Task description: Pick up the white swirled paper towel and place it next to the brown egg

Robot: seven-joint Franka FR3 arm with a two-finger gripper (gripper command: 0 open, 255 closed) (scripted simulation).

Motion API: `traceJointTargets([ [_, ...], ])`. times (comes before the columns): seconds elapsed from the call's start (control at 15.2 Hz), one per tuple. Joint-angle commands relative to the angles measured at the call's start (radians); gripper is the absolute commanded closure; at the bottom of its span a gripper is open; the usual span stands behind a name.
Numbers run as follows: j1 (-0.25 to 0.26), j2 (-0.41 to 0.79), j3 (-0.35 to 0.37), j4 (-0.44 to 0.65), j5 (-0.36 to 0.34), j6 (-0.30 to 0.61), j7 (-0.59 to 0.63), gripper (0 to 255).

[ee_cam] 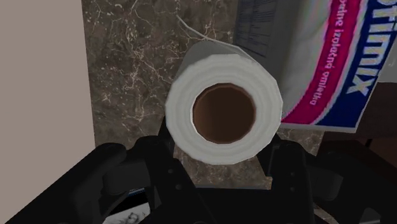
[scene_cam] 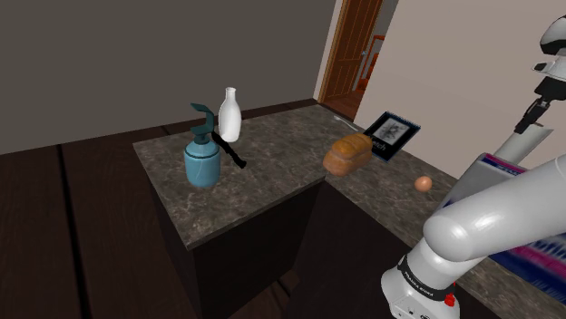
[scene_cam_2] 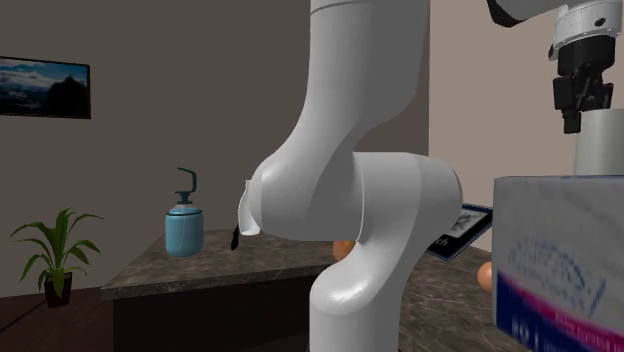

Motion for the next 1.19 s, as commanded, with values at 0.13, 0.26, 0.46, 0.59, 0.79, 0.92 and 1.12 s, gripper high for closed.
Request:
traceJointTargets([
  [0.13,-0.012,-0.019,0.005,-0.063,-0.016,0.049,0.012,255],
  [0.26,-0.015,-0.024,0.003,-0.093,-0.021,0.075,0.016,255],
  [0.46,-0.019,-0.029,-0.003,-0.135,-0.028,0.114,0.021,255],
  [0.59,-0.021,-0.031,-0.008,-0.162,-0.032,0.140,0.023,255],
  [0.79,-0.022,-0.032,-0.018,-0.201,-0.037,0.179,0.026,255],
  [0.92,-0.022,-0.031,-0.026,-0.226,-0.040,0.206,0.027,255],
  [1.12,-0.020,-0.027,-0.040,-0.261,-0.043,0.246,0.027,255],
])
